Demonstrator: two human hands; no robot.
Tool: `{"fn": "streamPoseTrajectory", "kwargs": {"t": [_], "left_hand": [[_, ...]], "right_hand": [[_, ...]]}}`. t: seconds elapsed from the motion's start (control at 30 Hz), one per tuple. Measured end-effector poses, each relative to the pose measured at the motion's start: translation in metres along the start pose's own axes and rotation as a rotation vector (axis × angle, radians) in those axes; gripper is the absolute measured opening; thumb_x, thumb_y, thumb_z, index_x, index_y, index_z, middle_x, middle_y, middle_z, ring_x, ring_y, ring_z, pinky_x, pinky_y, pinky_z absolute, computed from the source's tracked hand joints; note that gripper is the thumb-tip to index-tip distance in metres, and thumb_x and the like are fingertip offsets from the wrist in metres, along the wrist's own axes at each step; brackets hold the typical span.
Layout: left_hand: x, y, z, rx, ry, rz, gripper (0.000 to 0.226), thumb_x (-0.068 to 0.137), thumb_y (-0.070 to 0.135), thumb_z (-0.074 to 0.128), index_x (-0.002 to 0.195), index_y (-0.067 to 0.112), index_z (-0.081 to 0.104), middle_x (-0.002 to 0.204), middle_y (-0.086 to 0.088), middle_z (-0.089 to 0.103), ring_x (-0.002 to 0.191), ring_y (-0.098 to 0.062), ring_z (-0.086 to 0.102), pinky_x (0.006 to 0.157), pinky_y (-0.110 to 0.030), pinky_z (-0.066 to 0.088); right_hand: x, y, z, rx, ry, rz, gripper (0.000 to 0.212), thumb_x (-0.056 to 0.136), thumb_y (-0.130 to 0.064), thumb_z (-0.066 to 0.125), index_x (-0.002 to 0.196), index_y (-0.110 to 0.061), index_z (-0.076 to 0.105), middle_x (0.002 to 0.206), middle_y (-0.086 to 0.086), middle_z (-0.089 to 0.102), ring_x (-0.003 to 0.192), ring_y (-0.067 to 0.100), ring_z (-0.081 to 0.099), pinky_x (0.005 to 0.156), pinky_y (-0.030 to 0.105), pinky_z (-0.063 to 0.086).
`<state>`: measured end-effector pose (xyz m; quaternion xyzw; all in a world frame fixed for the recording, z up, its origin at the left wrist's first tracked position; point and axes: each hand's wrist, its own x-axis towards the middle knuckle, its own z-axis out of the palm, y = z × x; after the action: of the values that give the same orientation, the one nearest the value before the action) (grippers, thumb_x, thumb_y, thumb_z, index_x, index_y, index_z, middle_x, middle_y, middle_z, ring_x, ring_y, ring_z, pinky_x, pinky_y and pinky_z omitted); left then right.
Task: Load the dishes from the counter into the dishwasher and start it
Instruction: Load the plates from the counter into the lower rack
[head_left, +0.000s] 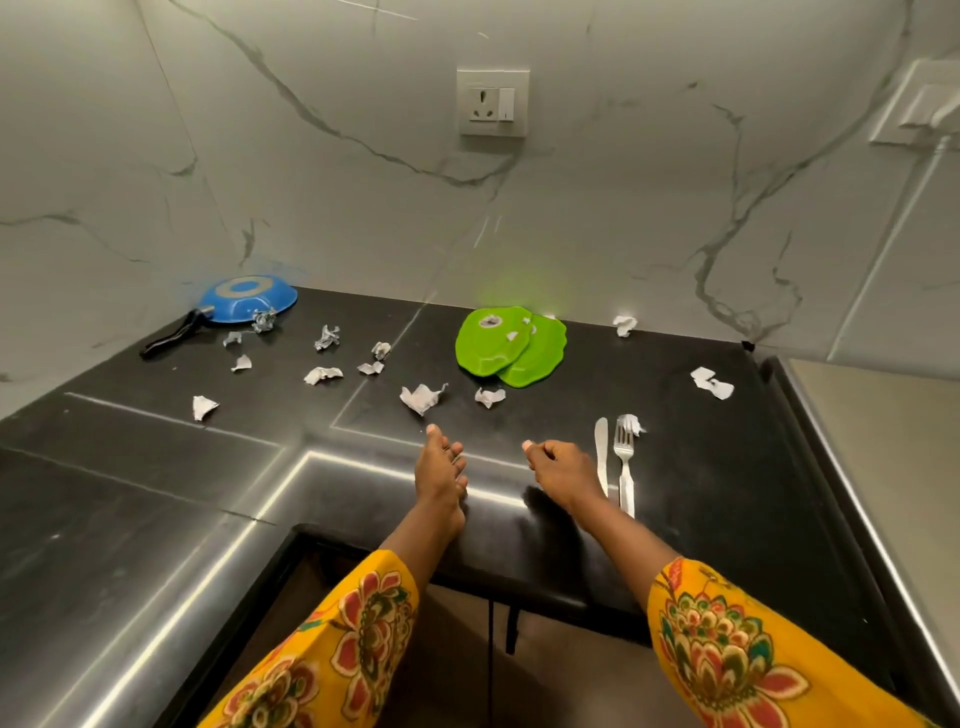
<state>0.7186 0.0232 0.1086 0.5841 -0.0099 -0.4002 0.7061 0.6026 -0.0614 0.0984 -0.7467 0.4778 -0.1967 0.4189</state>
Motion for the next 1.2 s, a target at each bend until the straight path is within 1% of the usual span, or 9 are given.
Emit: {"fn": "streamPoseTrajectory", "kwargs": {"t": [0.23, 0.4, 0.5, 0.57, 0.73, 0.83, 0.93, 1.07, 1.2], "left_hand": [[0.064, 0.030, 0.030, -0.018, 0.051, -0.012, 0.050, 0.100, 0.044, 0.033, 0.133, 0.009, 0.045, 0.141, -0.011, 0.047, 0.130, -0.022, 0.044, 0.064, -0.021, 0.036], [0.106, 0.037, 0.054, -0.010, 0.055, -0.021, 0.047, 0.100, 0.046, 0.032, 0.129, 0.012, 0.049, 0.137, -0.009, 0.048, 0.126, -0.022, 0.046, 0.099, -0.034, 0.036], [0.130, 0.041, 0.069, -0.021, 0.089, -0.012, 0.048, 0.099, 0.047, 0.033, 0.127, 0.012, 0.051, 0.114, -0.002, 0.050, 0.098, -0.014, 0.050, 0.081, -0.031, 0.037], [0.144, 0.045, 0.079, -0.041, 0.108, -0.033, 0.055, 0.099, 0.047, 0.032, 0.138, 0.009, 0.042, 0.112, 0.000, 0.051, 0.093, -0.012, 0.050, 0.081, -0.030, 0.037], [0.165, 0.057, 0.103, -0.146, 0.052, -0.115, 0.060, 0.100, 0.046, 0.030, 0.147, 0.008, 0.028, 0.153, -0.013, 0.028, 0.140, -0.030, 0.029, 0.113, -0.037, 0.024], [0.180, 0.058, 0.115, -0.196, 0.075, -0.096, 0.048, 0.100, 0.039, 0.038, 0.134, 0.007, 0.047, 0.119, -0.013, 0.064, 0.093, -0.021, 0.067, 0.080, -0.028, 0.052], [0.188, 0.056, 0.124, -0.136, 0.170, -0.052, 0.027, 0.098, 0.023, 0.048, 0.114, 0.004, 0.058, 0.077, -0.007, 0.063, 0.052, -0.015, 0.062, 0.041, -0.017, 0.047], [0.188, 0.055, 0.130, -0.133, 0.224, -0.083, 0.020, 0.096, 0.011, 0.050, 0.077, 0.013, 0.050, 0.073, -0.006, 0.053, 0.050, -0.013, 0.054, 0.043, -0.021, 0.037], [0.182, 0.057, 0.133, -0.290, 0.137, -0.073, 0.023, 0.096, -0.003, 0.044, 0.077, 0.010, 0.051, 0.077, -0.010, 0.054, 0.067, -0.018, 0.050, 0.058, -0.027, 0.040]], "right_hand": [[0.077, -0.013, -0.001, -0.036, 0.006, -0.041, 0.042, 0.096, -0.037, 0.047, 0.064, -0.010, 0.045, 0.069, 0.010, 0.053, 0.073, 0.025, 0.049, 0.063, 0.032, 0.030], [0.124, -0.019, 0.003, -0.021, 0.007, -0.045, 0.047, 0.096, -0.034, 0.049, 0.054, -0.016, 0.035, 0.055, 0.000, 0.041, 0.068, 0.022, 0.044, 0.060, 0.031, 0.026], [0.148, -0.023, 0.005, -0.009, 0.005, -0.044, 0.044, 0.095, -0.031, 0.052, 0.055, -0.015, 0.041, 0.062, 0.007, 0.049, 0.070, 0.023, 0.046, 0.060, 0.030, 0.023], [0.163, -0.026, 0.005, 0.011, -0.009, -0.060, 0.034, 0.094, -0.029, 0.053, 0.068, -0.009, 0.058, 0.075, 0.013, 0.058, 0.077, 0.025, 0.052, 0.061, 0.028, 0.025], [0.196, -0.027, 0.006, 0.036, -0.072, -0.088, 0.034, 0.093, -0.029, 0.056, 0.116, -0.005, 0.064, 0.116, 0.012, 0.066, 0.109, 0.025, 0.059, 0.085, 0.025, 0.040], [0.212, -0.026, 0.006, 0.033, -0.089, -0.084, 0.042, 0.093, -0.030, 0.056, 0.128, -0.006, 0.056, 0.128, 0.013, 0.060, 0.119, 0.026, 0.054, 0.099, 0.031, 0.040], [0.223, -0.025, 0.005, 0.052, -0.081, -0.083, 0.044, 0.093, -0.030, 0.056, 0.130, -0.007, 0.054, 0.131, 0.013, 0.057, 0.120, 0.027, 0.053, 0.101, 0.033, 0.039], [0.228, -0.022, 0.006, 0.068, -0.064, -0.079, 0.043, 0.092, -0.029, 0.058, 0.130, -0.009, 0.055, 0.131, 0.013, 0.056, 0.119, 0.026, 0.052, 0.101, 0.032, 0.039], [0.227, -0.027, 0.006, 0.289, -0.040, -0.005, 0.039, 0.092, -0.024, 0.056, 0.130, -0.014, 0.052, 0.124, 0.010, 0.059, 0.113, 0.024, 0.055, 0.100, 0.038, 0.043]]}}
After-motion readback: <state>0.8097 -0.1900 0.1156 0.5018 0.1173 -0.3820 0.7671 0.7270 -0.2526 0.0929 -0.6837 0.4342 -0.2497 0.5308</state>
